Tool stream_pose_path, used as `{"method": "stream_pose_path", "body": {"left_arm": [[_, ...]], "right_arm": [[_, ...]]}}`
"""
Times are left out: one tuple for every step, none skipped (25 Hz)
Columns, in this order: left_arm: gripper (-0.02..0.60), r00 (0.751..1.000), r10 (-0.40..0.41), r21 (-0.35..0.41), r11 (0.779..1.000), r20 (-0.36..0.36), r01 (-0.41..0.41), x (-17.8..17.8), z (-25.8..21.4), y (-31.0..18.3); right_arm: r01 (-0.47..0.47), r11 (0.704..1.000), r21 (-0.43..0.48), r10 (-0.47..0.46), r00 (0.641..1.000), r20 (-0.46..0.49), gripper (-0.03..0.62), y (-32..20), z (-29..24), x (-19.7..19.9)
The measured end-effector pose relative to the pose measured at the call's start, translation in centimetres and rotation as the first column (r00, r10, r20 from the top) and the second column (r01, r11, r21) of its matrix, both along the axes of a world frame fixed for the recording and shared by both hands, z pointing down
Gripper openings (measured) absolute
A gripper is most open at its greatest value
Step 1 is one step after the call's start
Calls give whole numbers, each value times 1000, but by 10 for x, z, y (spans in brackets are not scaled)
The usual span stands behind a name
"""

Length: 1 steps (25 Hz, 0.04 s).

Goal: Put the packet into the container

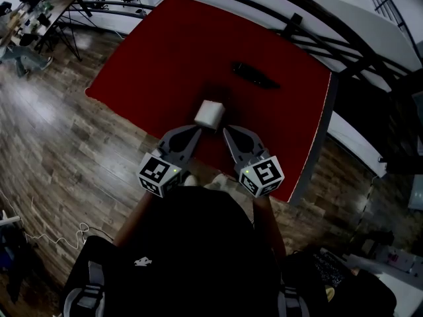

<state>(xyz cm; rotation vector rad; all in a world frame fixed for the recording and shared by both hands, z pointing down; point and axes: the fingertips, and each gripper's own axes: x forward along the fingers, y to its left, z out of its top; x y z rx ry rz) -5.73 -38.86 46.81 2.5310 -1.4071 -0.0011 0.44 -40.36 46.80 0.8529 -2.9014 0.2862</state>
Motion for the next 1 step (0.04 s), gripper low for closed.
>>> {"method": "stream_pose_path", "body": {"left_arm": [[5, 1000, -9, 3, 1000, -6, 9, -1, -2, 0]], "right_arm": [[0, 1000, 0, 0, 1000, 0, 20, 0, 0, 1]]}}
